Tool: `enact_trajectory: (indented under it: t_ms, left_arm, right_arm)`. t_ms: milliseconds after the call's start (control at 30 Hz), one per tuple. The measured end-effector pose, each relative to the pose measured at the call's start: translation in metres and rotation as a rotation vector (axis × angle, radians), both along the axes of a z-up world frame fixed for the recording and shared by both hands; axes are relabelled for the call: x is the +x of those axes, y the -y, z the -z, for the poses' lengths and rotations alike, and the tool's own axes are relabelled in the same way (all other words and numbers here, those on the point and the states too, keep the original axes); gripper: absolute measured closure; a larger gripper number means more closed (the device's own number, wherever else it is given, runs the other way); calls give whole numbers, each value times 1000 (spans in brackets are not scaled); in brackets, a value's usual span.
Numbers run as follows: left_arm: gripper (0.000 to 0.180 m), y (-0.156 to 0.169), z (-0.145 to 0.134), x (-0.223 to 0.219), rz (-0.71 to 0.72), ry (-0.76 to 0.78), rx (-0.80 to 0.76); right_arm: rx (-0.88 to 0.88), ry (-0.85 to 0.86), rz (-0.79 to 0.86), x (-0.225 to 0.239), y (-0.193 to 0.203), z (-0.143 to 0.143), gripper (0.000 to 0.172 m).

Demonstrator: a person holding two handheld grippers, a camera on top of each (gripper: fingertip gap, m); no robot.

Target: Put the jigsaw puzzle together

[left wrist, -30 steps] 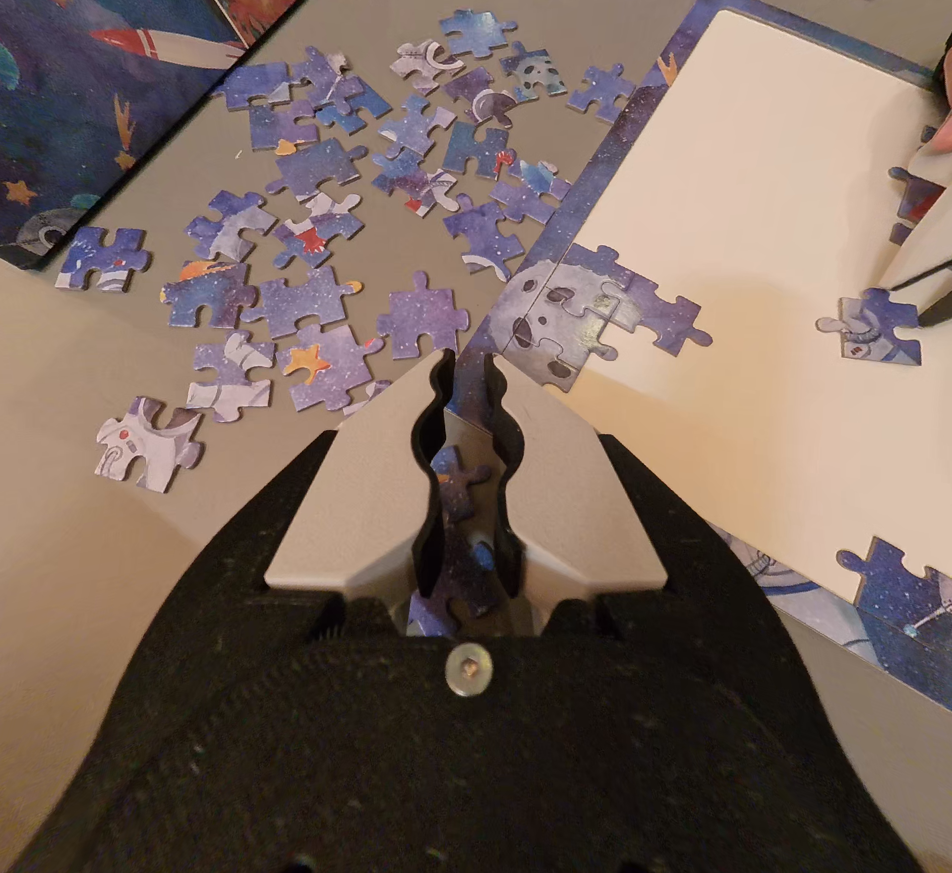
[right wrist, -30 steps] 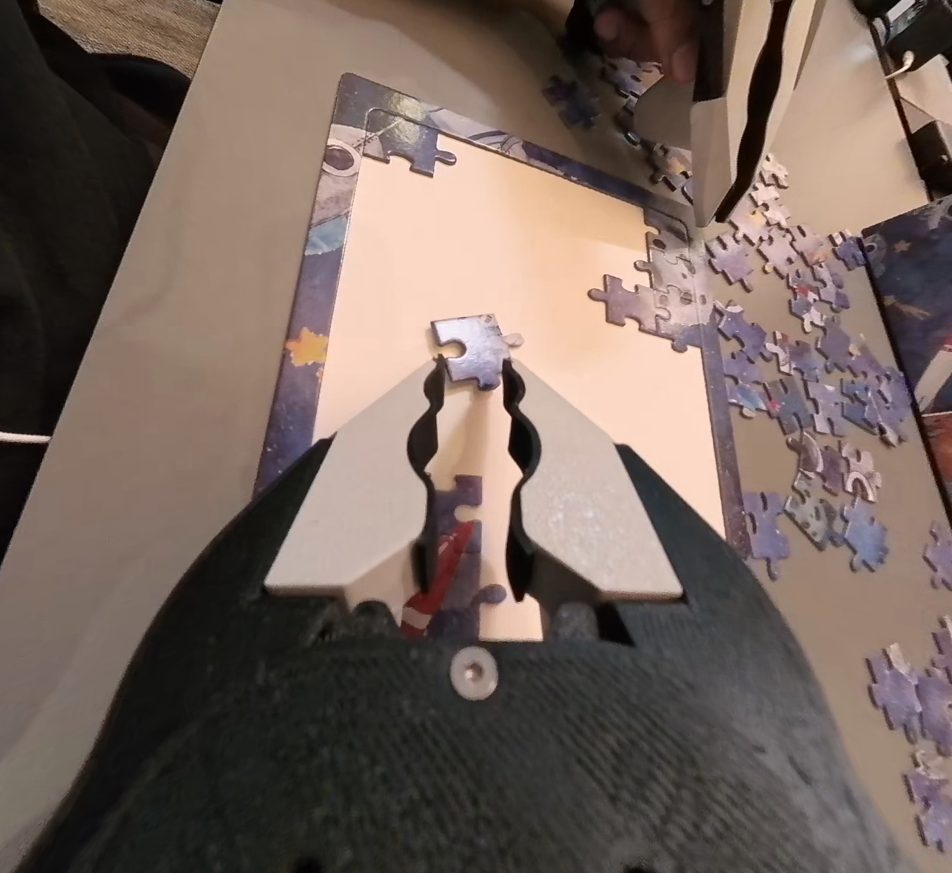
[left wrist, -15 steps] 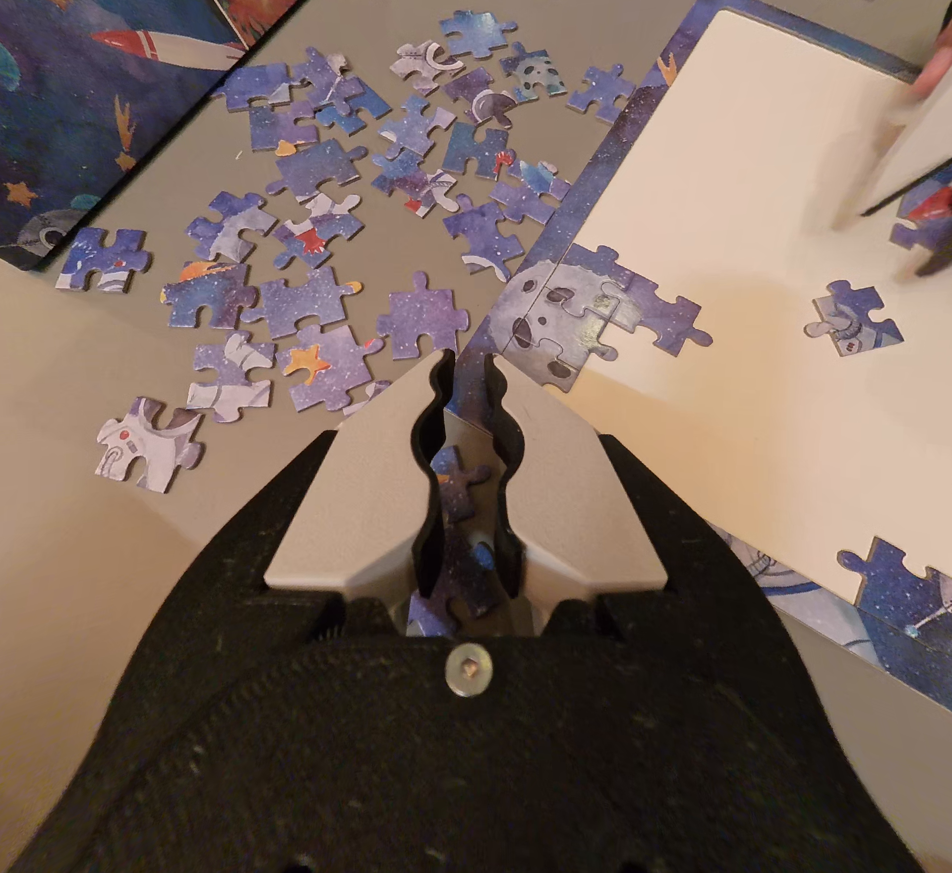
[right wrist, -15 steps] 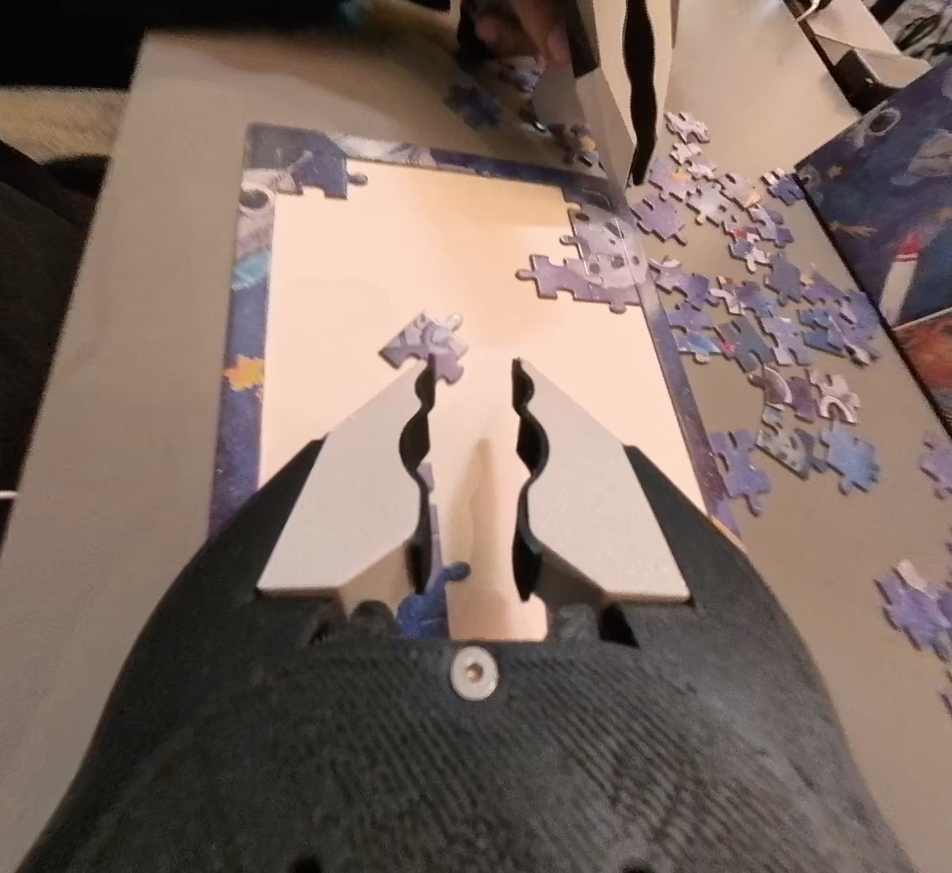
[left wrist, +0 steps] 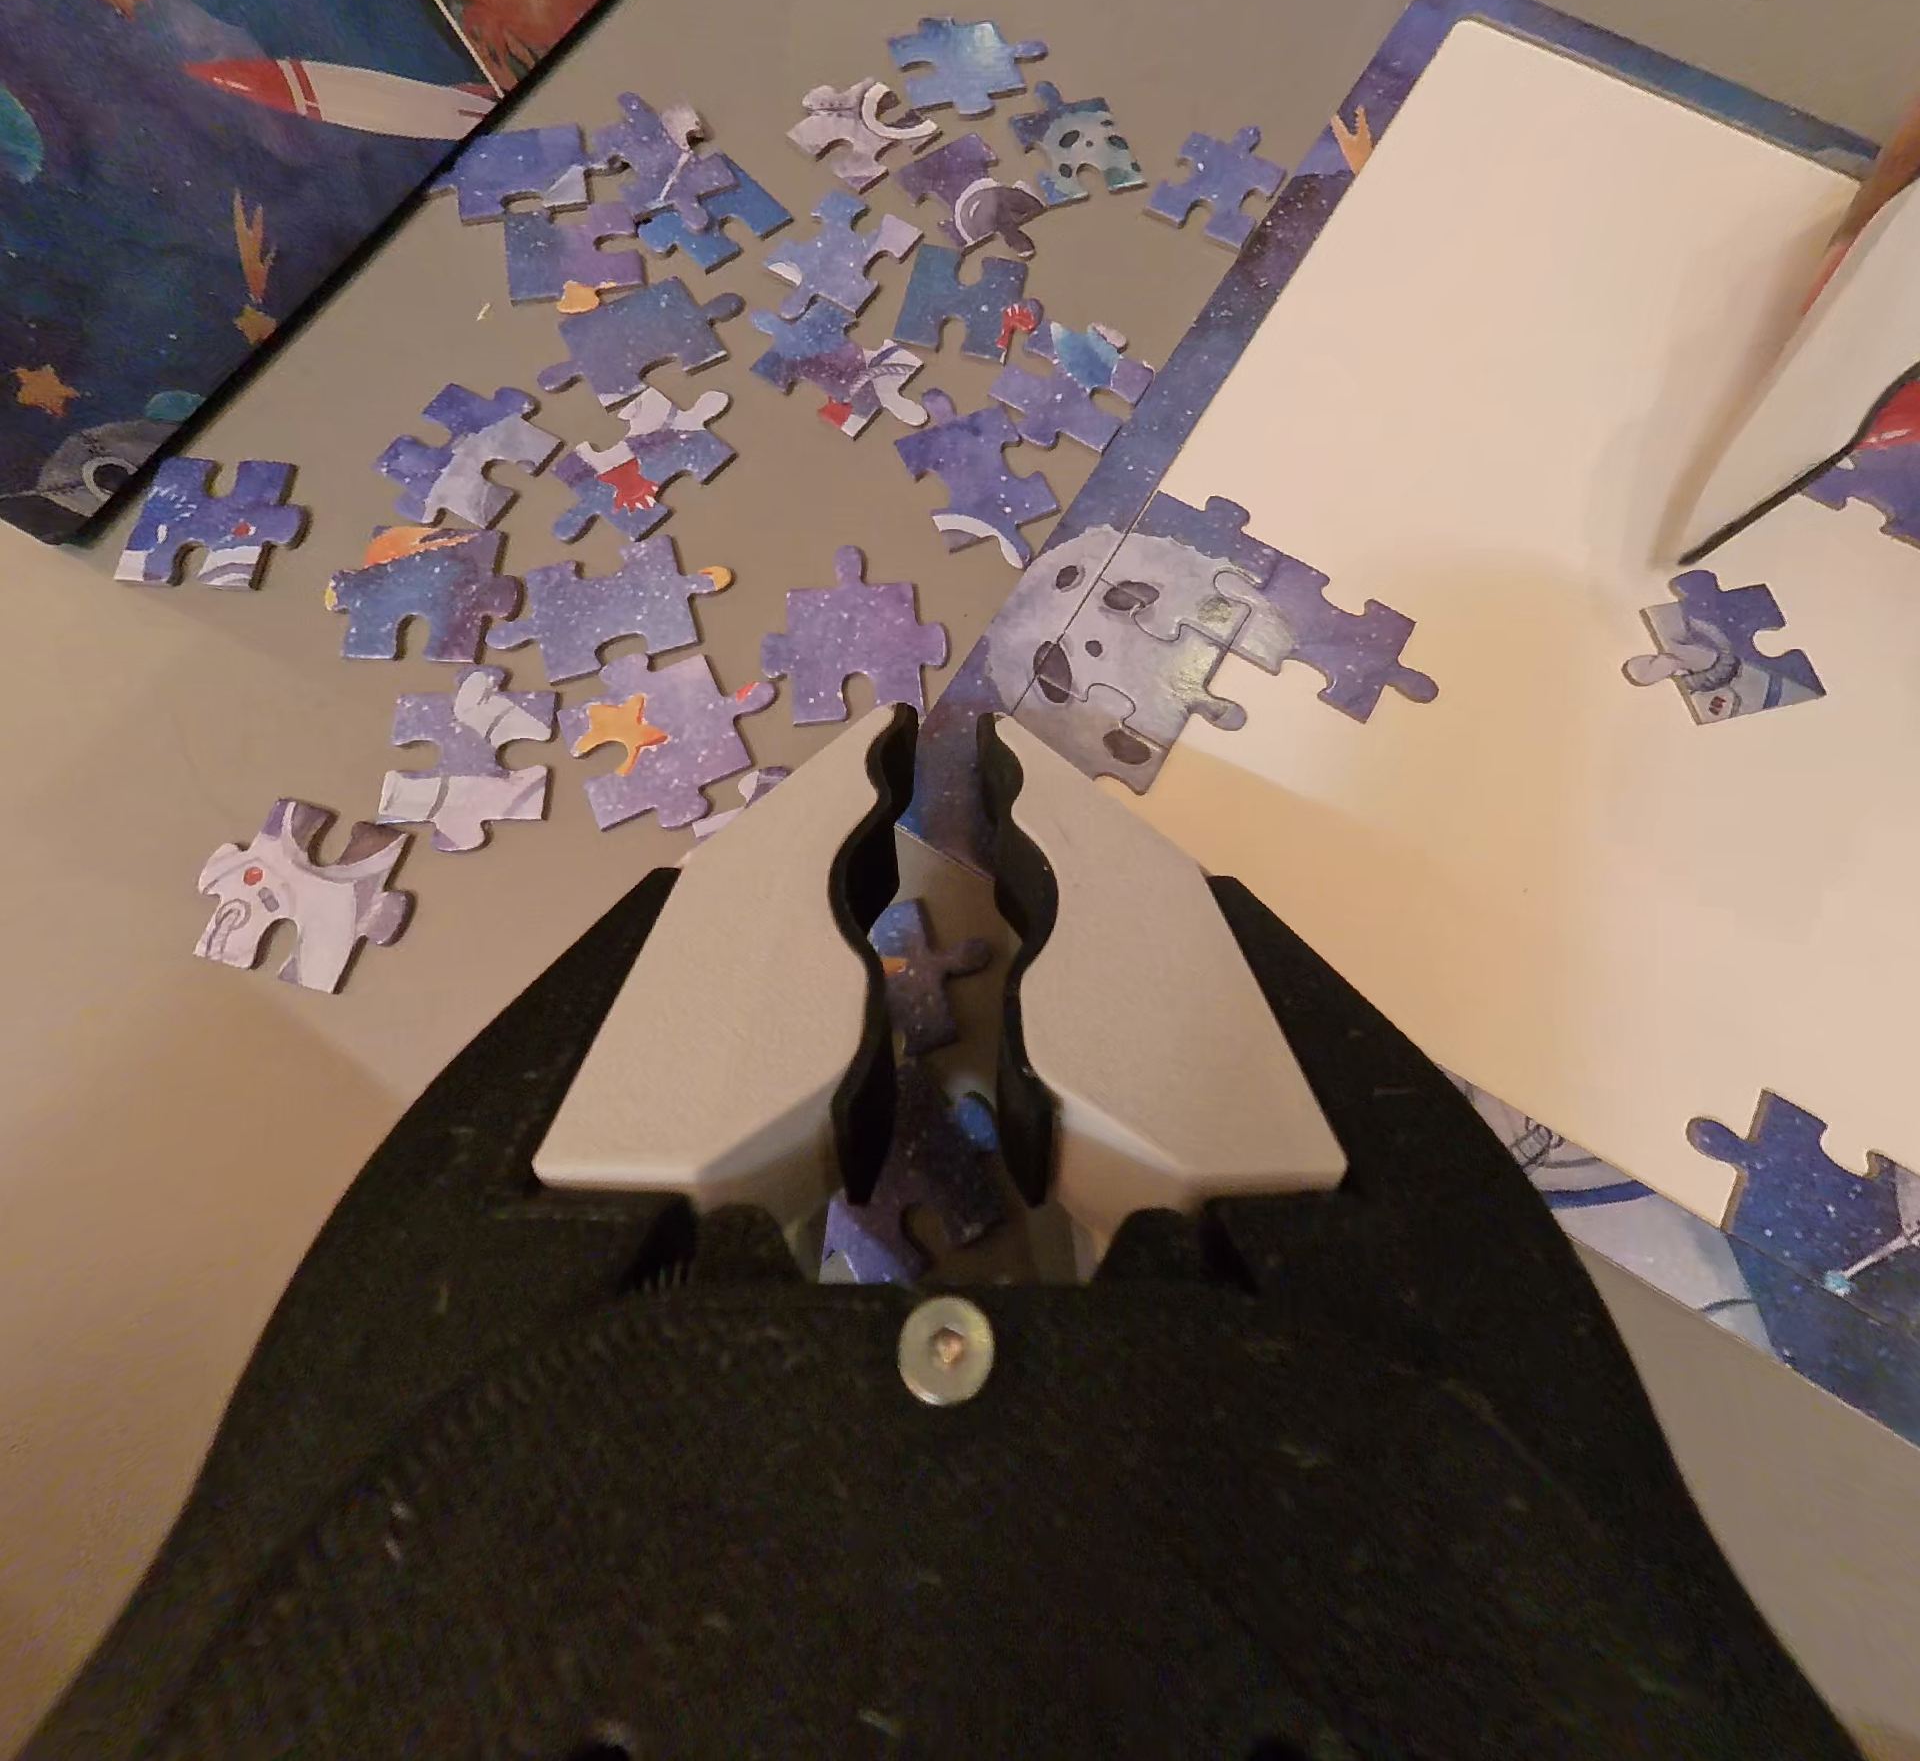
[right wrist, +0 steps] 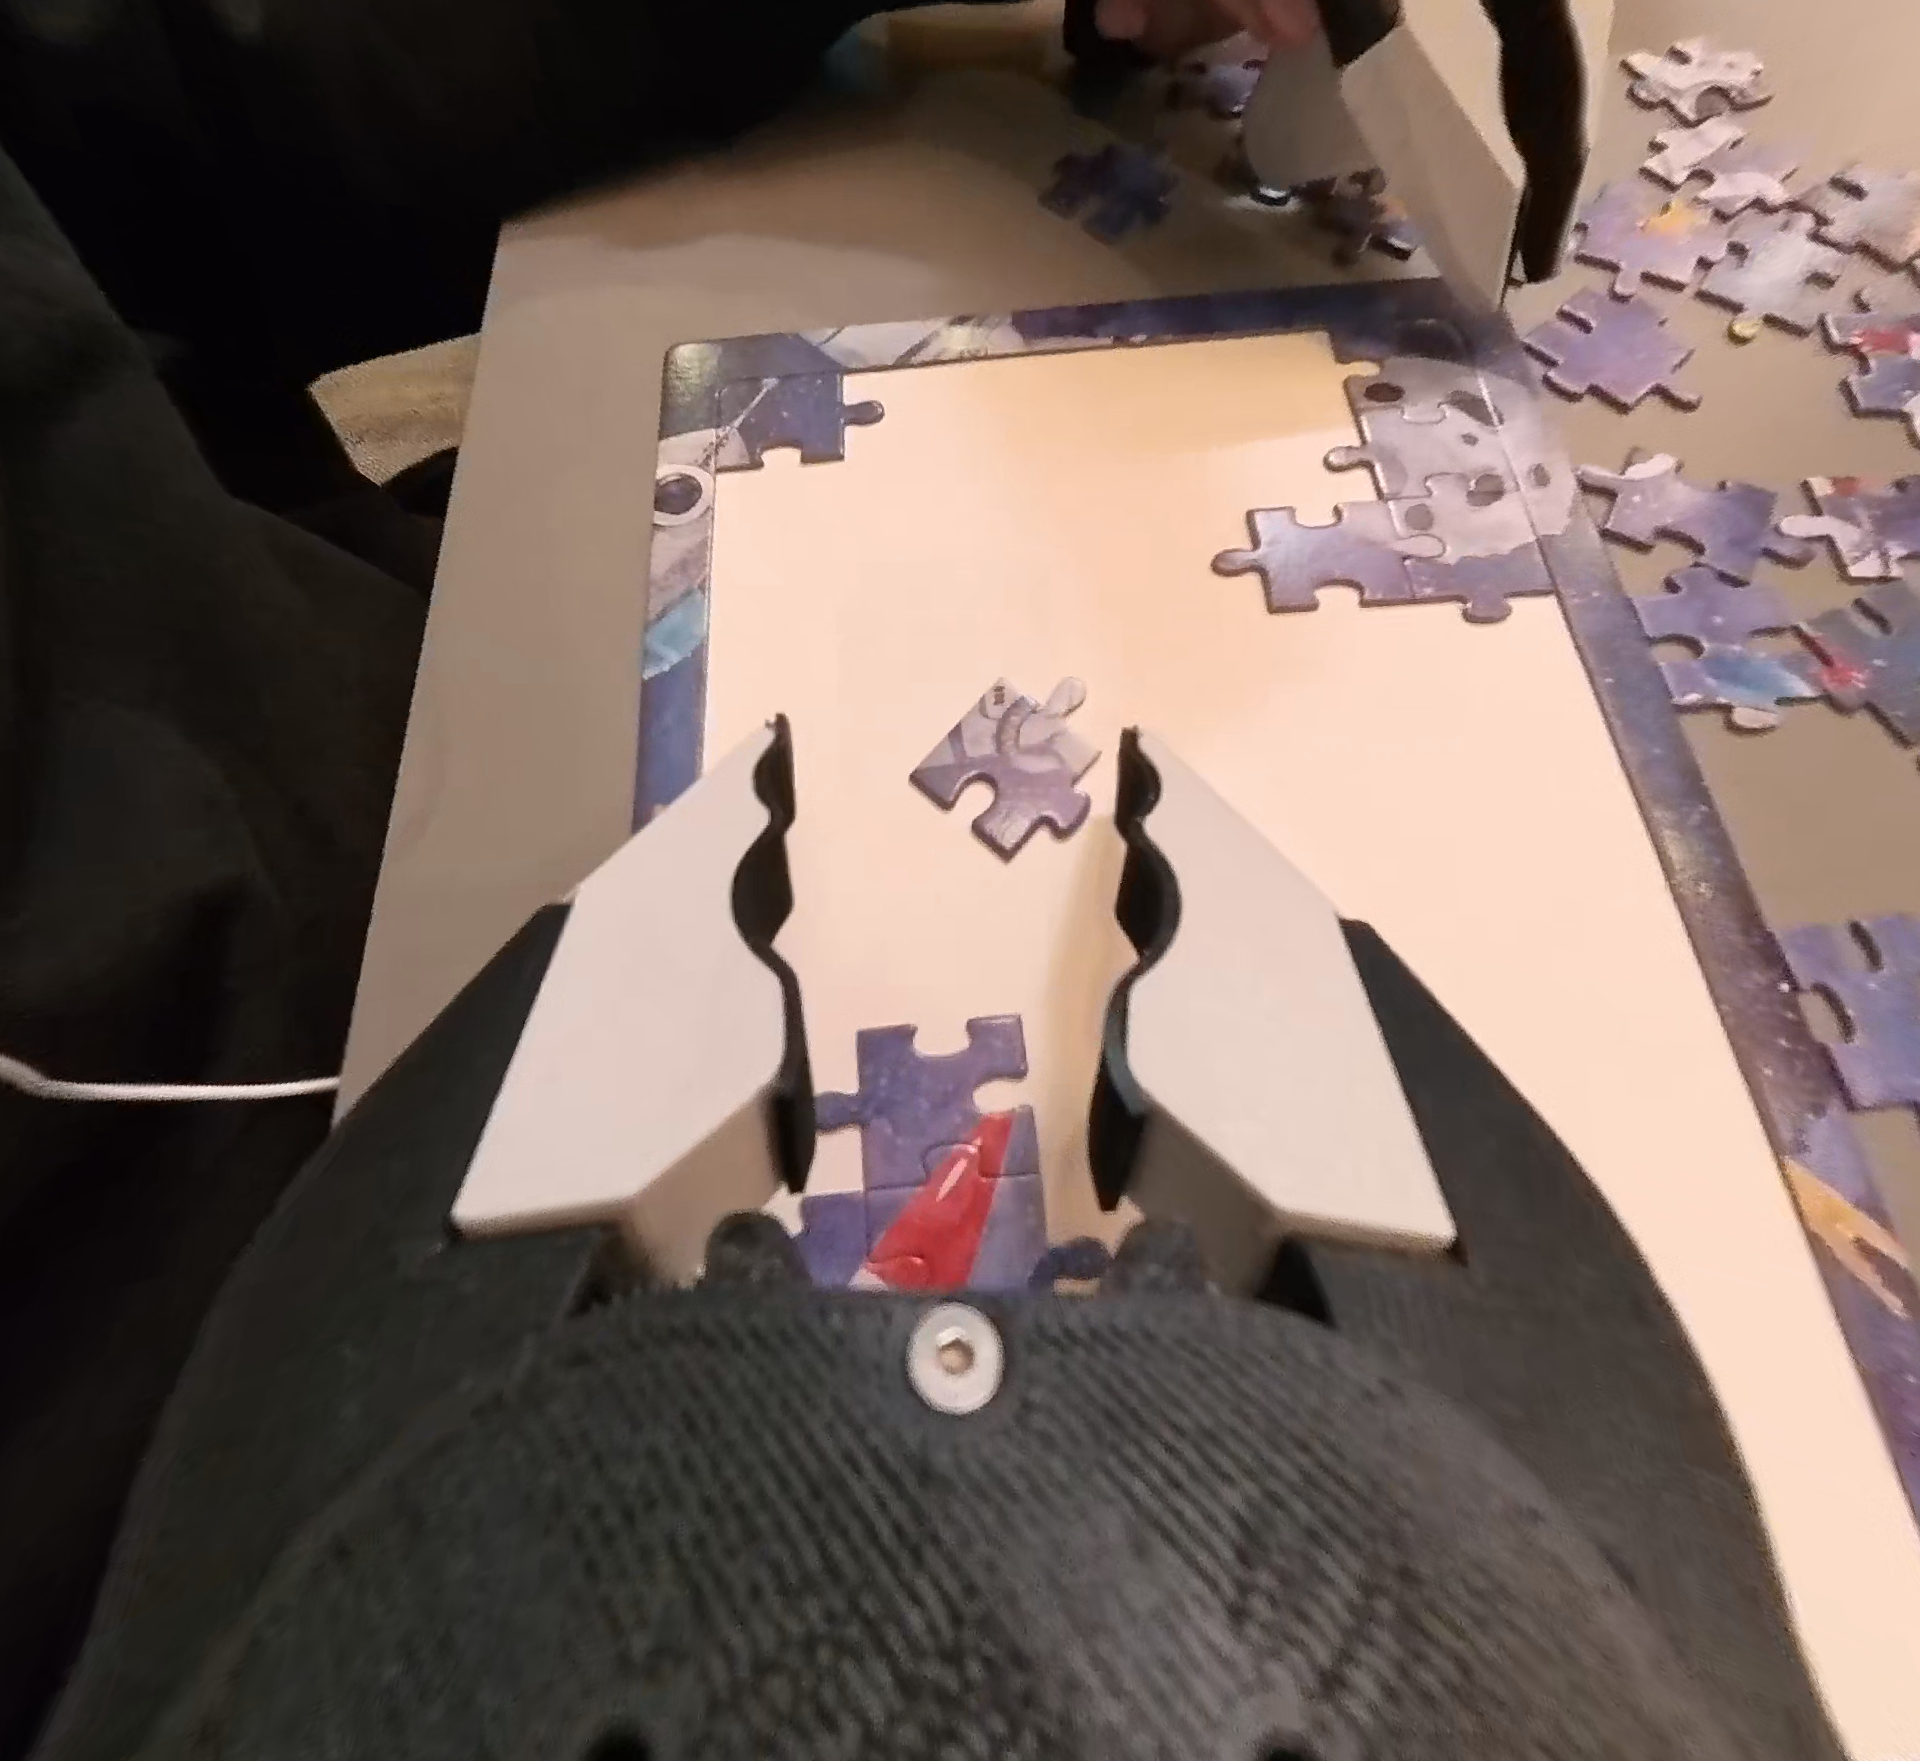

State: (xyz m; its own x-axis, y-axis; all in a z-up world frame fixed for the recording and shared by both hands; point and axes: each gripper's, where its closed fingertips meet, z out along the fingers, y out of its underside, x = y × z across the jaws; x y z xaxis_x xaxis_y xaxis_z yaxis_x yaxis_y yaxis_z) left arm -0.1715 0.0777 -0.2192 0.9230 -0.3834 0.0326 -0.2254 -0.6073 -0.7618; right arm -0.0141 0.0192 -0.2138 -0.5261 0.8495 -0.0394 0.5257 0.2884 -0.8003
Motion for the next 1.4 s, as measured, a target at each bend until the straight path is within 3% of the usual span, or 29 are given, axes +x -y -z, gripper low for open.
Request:
enact_trajectory:
  t_ms: [467, 533, 733, 767, 800, 1167, 1400]
  left_arm:
    - [170, 0, 1, 0, -1, -3, -4]
    - [170, 0, 1, 0, -1, -4, -4]
    - [170, 0, 0, 0, 0, -3, -2]
    - [170, 0, 0, 0, 0, -3, -1]
    - [170, 0, 0, 0, 0, -2, 0]
    - [170, 0, 0, -1, -1, -3, -1]
    - [170, 0, 0, -1, -2, -1, 0]
  right_arm:
    - [81, 53, 40, -4, -7, 14, 127]
    - [80, 51, 48, -4, -8, 13, 139]
    - [86, 31, 38, -3, -7, 11, 144]
    - [86, 17, 37, -4, -8, 9, 157]
    - [88, 1, 38, -4, -8, 6, 159]
    - [96, 34, 71, -8, -13, 13, 129]
    - [85, 50, 69, -10, -9, 13, 141]
